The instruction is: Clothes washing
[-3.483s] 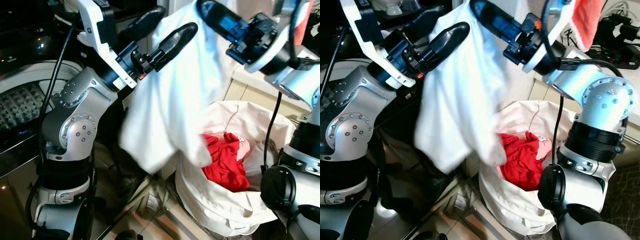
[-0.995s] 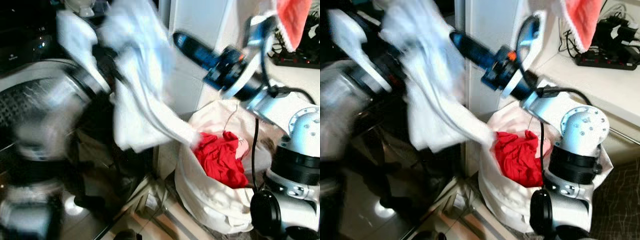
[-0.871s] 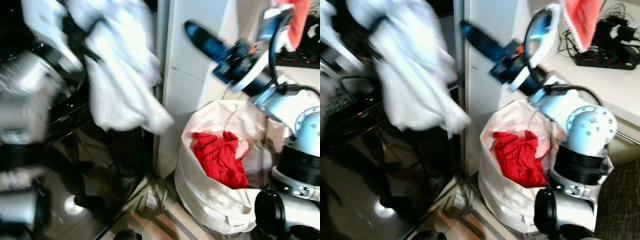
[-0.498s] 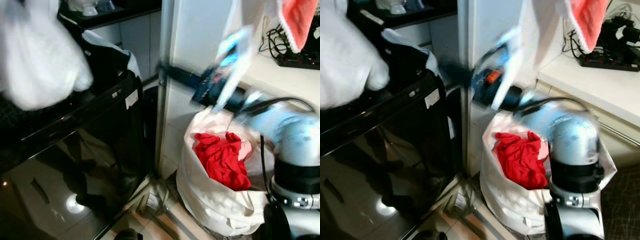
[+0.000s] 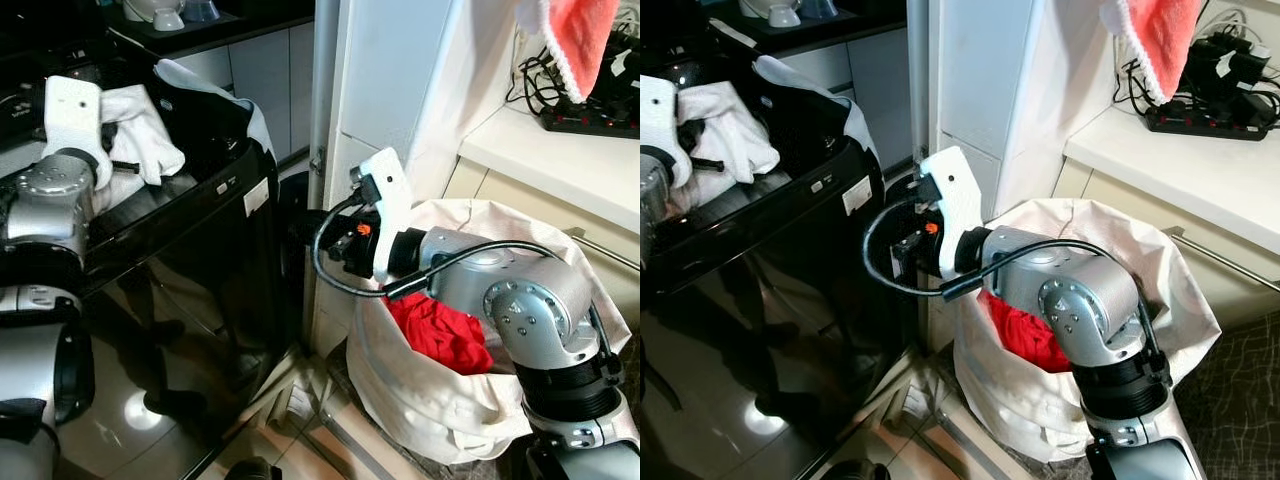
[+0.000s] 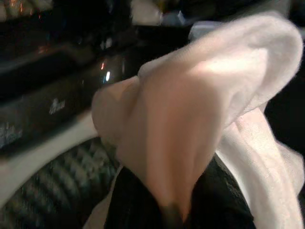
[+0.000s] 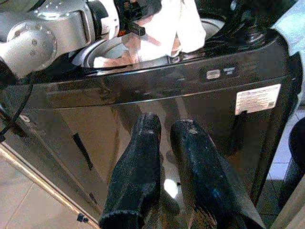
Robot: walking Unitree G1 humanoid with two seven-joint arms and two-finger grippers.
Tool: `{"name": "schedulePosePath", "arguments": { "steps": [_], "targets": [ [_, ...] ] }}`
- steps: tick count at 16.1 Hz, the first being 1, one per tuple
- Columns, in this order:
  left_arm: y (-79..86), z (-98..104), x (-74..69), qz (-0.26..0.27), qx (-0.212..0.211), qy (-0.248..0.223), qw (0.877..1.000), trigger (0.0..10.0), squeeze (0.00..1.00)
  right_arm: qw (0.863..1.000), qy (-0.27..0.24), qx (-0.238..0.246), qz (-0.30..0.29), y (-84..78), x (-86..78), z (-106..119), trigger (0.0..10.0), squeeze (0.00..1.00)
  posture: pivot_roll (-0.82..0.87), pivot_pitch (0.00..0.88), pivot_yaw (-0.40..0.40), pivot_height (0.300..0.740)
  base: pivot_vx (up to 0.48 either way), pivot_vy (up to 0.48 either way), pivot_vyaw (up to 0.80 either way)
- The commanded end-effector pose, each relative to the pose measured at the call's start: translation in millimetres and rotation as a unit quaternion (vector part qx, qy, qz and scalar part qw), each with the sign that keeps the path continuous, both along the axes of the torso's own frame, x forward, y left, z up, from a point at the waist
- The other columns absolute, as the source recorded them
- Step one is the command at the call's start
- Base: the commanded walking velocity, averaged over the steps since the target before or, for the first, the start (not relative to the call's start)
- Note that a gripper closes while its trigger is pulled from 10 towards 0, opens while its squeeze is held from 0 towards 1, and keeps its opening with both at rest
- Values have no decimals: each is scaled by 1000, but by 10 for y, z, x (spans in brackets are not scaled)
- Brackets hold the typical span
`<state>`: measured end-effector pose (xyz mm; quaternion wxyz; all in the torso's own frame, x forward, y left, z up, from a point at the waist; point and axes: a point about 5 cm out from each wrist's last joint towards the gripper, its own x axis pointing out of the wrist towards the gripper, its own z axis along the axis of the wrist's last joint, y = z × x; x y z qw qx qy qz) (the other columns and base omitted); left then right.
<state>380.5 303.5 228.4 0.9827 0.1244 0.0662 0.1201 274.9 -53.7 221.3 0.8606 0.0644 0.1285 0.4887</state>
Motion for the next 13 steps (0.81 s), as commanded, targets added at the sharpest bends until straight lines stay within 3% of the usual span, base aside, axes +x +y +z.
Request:
{"name": "schedulePosePath", "arguments": {
  "steps": [1, 6, 10, 13],
  "targets": [
    [99, 55, -23, 28, -22, 8, 999, 10000, 1000, 1000, -4, -9, 7, 15, -36, -5, 10000, 0, 5, 0, 5, 740, 0, 0, 0],
    [185, 108, -85, 32, -37, 20, 999, 10000, 1000, 1000, -1, -7, 24, 31, -64, -5, 10000, 0, 11, 0, 1, 740, 0, 0, 0],
    [410, 300, -209, 69, 2, -2, 998, 10000, 1000, 1000, -12, -1, 2, 2, -3, 17, 10000, 0, 15, 0, 0, 740, 0, 0, 0],
    [556, 508, -309, 92, 39, -47, 994, 10000, 1000, 998, -17, 6, -63, -81, 139, 29, 10000, 0, 21, 0, -3, 740, 0, 0, 0]
  ]
}}
